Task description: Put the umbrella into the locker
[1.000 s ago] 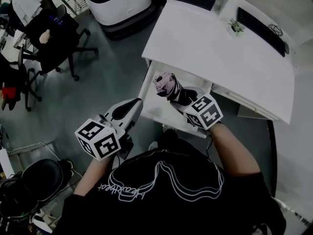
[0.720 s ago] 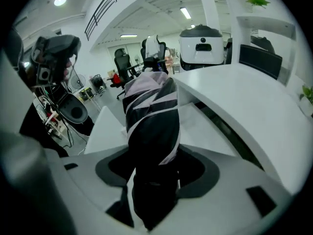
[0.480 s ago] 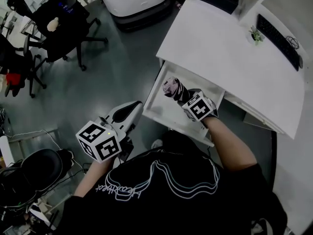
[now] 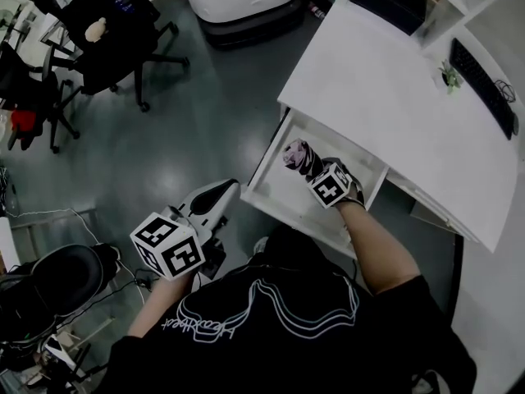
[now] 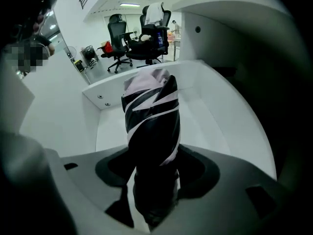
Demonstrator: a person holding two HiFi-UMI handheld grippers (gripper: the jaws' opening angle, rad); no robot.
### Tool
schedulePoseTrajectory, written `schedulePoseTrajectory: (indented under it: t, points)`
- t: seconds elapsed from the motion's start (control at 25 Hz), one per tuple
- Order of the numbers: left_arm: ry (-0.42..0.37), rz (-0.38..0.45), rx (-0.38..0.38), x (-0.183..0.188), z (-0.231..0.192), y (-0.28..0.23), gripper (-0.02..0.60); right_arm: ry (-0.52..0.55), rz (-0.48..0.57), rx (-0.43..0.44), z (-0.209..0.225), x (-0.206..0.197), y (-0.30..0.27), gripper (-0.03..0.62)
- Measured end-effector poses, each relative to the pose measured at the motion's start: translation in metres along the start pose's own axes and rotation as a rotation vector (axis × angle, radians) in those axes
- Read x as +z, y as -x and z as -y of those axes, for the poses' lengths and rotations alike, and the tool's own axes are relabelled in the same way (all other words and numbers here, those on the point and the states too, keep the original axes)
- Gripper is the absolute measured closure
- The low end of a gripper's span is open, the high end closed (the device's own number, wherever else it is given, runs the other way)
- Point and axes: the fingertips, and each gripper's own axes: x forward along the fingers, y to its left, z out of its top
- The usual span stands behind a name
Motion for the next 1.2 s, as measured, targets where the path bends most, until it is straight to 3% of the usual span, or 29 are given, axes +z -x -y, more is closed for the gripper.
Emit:
schedulePoseTrajectory:
  t: [0.24,0.52,0.72,0.84,1.04,1.2]
  points:
    - [-0.004,-0.003,0.023,-0.002,-0.009,0.011,0.575,0.030,-0.008,-0.025,-0.002,-0.008,-0.015,0.338]
    - [0.003,0.000,0.039,-0.006,-0.011,0.019,0.575,0.022,0.000,0.003,-0.004,-0.011,-0.020,0.310]
    - [0.001,0.005,0.028,-0.003,-0.004,0.020,0.575,-0.027,0.039,0.018,-0.002,-0.005,-0.011,0.201]
    - [-0.009,0.012,0.009,0.001,0.004,0.016,0.575,-0.038,0.069,0.013,0.000,-0.002,0.003,0.175]
    - [-0.023,0.025,-0.040,0.008,0.017,0.012,0.575,-0.090,0.211,0.023,-0.006,0.022,0.055,0.175]
    - [-0.042,0.040,-0.087,0.011,0.032,0.007,0.575,-0.075,0.423,0.005,-0.011,0.050,0.123,0.262]
